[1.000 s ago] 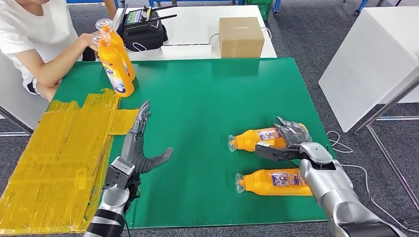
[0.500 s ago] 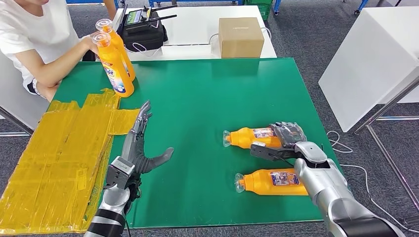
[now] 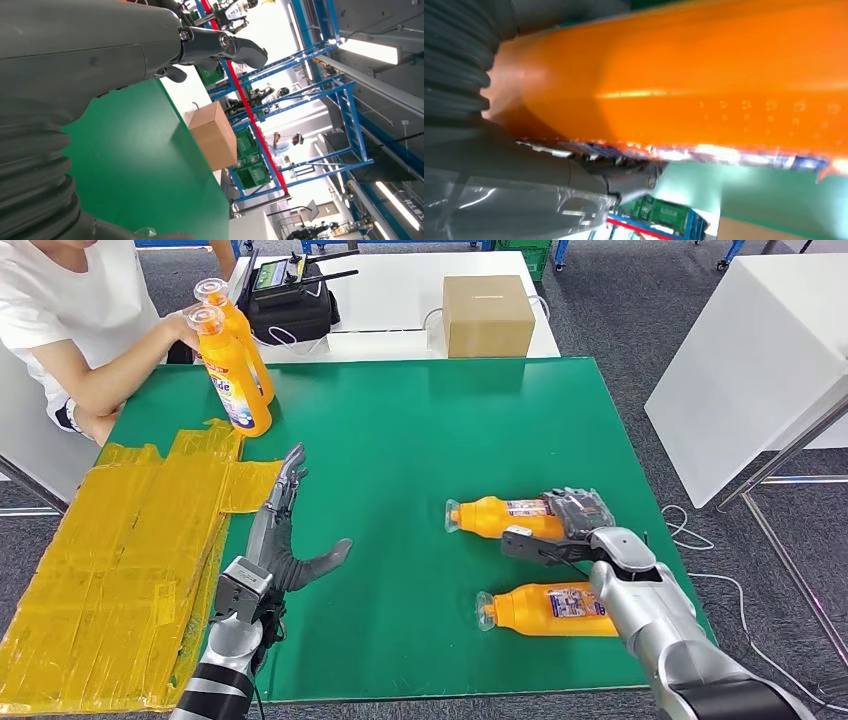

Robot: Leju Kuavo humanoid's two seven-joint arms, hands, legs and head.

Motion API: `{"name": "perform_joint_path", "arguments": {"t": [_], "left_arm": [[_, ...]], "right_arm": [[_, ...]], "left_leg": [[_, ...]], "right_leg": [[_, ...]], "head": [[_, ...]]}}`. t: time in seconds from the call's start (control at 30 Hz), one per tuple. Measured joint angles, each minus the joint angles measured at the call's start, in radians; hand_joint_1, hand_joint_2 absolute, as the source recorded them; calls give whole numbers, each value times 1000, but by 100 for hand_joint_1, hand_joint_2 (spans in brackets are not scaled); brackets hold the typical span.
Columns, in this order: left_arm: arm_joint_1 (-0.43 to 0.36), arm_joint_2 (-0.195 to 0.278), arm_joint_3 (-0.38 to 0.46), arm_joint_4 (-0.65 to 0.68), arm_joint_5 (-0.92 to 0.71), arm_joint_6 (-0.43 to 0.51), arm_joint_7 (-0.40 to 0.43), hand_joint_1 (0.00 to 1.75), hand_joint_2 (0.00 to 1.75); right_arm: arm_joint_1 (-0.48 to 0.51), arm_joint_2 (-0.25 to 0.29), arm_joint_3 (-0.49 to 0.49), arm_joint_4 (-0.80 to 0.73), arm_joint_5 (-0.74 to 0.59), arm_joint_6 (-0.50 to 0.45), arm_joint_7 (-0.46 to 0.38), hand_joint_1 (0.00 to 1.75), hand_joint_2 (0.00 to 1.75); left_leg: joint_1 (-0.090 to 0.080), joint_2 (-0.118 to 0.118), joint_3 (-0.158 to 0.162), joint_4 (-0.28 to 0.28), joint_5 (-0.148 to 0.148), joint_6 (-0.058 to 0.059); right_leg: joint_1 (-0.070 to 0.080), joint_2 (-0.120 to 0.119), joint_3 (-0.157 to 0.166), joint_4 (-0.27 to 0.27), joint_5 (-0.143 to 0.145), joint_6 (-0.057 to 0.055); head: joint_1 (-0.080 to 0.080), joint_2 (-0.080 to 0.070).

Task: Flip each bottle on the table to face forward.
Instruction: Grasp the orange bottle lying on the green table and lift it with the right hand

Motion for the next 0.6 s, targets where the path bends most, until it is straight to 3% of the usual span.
{"name": "perform_joint_path", "arguments": {"t": [0.13, 0.33, 0.6], "left_arm": [[12, 0, -1, -15, -14, -6, 16, 0, 175], [16, -1, -15, -25, -27, -8, 44, 0, 175], [-2, -5, -32, -18, -5, -29, 93, 0, 175]], "right_arm": [[71, 50, -104, -136, -237, -118, -70, 175, 175], [157, 129, -273, -347, -491, -71, -156, 175, 175], [233, 231, -417, -442, -697, 6, -302, 175, 175]], "left_leg": [[0, 0, -1, 0, 0, 0], [0, -3, -2, 0, 0, 0], [0, -3, -2, 0, 0, 0]], "right_leg": [[0, 0, -1, 0, 0, 0], [0, -3, -2, 0, -1, 0], [0, -2, -2, 0, 0, 0]], "head": [[0, 0], [0, 0], [0, 0]]}}
